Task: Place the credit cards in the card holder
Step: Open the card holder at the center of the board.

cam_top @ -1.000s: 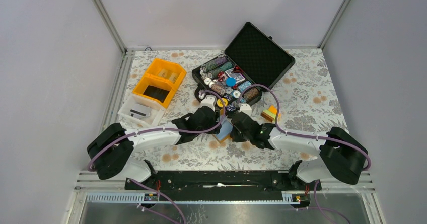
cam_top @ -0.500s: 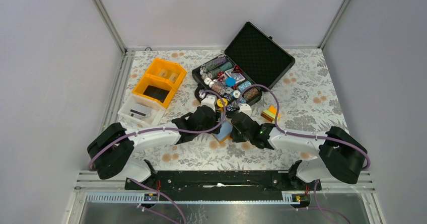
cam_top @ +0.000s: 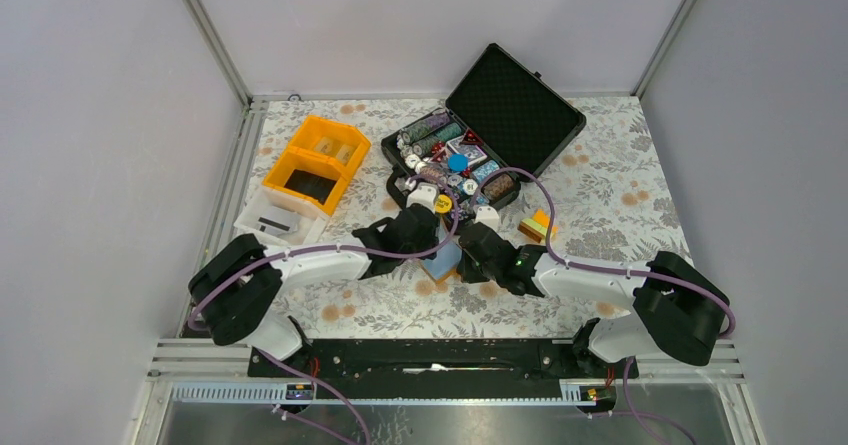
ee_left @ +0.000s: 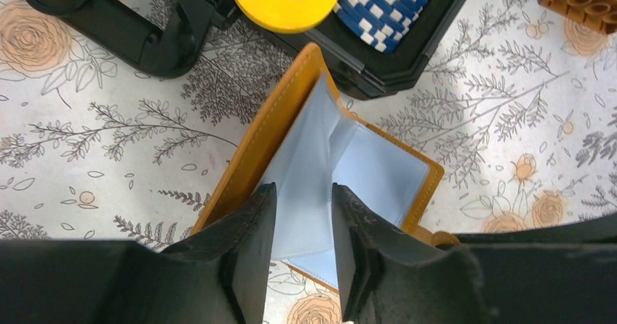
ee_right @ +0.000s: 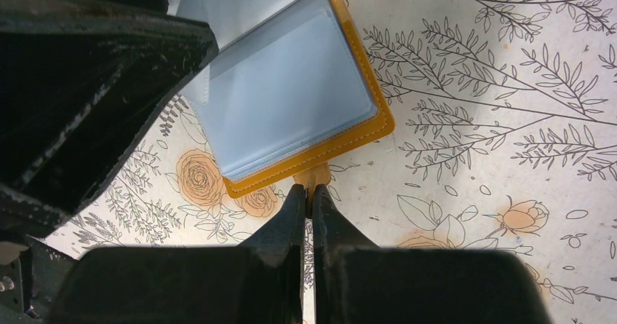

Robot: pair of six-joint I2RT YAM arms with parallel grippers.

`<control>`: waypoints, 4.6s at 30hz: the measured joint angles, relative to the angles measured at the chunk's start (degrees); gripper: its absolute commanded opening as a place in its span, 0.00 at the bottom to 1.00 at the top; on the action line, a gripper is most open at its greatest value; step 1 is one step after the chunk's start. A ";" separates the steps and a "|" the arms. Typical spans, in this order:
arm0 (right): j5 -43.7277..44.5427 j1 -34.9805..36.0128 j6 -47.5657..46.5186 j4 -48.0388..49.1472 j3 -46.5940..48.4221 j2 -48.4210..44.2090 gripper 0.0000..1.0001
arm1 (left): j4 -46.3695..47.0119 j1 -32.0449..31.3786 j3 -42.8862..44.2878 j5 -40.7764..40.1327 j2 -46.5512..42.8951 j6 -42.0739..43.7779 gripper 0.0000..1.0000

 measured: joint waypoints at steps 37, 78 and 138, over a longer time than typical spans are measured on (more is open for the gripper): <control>-6.14 -6.03 -7.52 -5.66 6.99 -9.31 0.31 | -8.22 0.42 -6.27 -0.85 -9.20 -24.68 0.00; -20.74 -5.42 0.63 17.07 1.33 13.49 0.17 | -14.51 2.03 -12.87 -4.15 -16.09 -18.53 0.44; -25.79 -3.85 -2.60 11.17 11.34 19.89 0.23 | -42.40 22.40 9.51 -7.45 -27.23 -8.00 0.72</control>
